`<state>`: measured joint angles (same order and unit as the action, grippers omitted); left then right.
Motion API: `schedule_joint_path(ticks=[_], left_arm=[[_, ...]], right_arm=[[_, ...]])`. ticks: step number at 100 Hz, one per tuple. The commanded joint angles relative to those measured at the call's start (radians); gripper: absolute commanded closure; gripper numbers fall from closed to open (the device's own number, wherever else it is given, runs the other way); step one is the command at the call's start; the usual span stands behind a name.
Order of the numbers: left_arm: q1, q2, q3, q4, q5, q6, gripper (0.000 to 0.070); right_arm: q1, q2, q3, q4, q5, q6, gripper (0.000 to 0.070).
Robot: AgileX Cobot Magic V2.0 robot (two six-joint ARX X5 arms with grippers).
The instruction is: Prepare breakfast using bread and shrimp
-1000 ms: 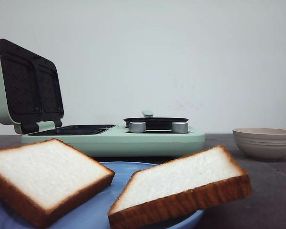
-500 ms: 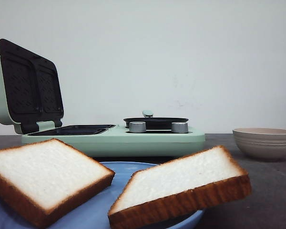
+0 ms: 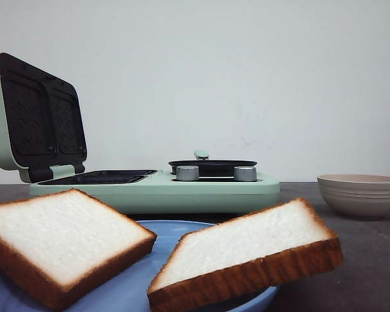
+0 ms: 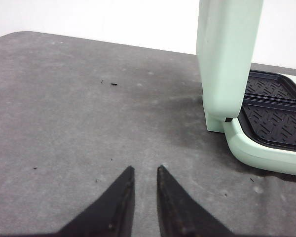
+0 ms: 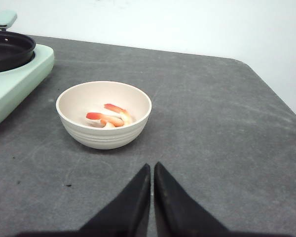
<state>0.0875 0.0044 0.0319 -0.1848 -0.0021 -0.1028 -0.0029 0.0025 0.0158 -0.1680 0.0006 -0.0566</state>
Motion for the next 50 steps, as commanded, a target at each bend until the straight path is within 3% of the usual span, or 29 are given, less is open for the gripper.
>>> schedule_joint_path(ticks=[1,50], left_arm=[[0.003,-0.002,-0.018,-0.003,-0.002,0.008,0.07],[0.003,-0.002,-0.018,-0.002,-0.002,0.007,0.07]], right_arm=[[-0.001,0.001,-0.004,0.011,0.0,-0.011,0.0696],[-0.001,0.001,-0.004,0.011,-0.001,0.005,0.0696]])
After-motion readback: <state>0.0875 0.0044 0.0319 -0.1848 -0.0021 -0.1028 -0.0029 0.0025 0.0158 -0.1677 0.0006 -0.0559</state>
